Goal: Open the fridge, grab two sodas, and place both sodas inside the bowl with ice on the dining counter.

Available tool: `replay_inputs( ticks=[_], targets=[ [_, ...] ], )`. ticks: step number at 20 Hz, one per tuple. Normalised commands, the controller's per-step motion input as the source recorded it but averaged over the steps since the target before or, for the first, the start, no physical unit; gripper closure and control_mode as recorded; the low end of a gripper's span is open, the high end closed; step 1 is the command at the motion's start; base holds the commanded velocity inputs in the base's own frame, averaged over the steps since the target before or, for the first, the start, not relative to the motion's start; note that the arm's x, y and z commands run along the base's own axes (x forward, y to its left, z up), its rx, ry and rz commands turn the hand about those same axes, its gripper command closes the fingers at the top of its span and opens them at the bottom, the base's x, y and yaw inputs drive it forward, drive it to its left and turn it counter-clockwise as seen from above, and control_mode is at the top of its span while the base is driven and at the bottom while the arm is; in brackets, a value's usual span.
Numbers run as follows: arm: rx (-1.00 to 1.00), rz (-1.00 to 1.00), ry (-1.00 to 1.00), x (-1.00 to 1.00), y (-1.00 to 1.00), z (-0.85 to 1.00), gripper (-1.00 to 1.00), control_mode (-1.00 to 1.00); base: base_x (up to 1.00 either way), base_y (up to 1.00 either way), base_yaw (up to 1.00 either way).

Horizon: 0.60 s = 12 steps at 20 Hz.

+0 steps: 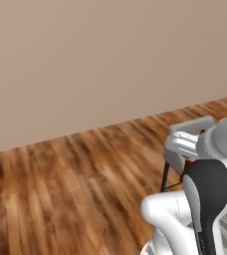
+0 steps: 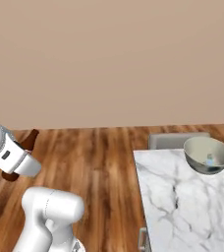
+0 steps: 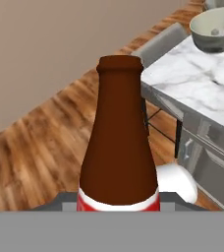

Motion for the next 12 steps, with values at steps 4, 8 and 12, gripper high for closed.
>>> replay_inputs(
  ticks=[4,8,12],
  targets=[
    [0.00,0.00,0.00,0.00,0.00,0.00,1.00,1.00,1.00,0.45,-0.24],
    [0.00,0.00,0.00,0.00,0.00,0.00,1.00,1.00,1.00,0.46,-0.37],
    [0.00,0.00,0.00,0.00,0.00,0.00,1.00,1.00,0.95,0.48,-0.43]
  ],
)
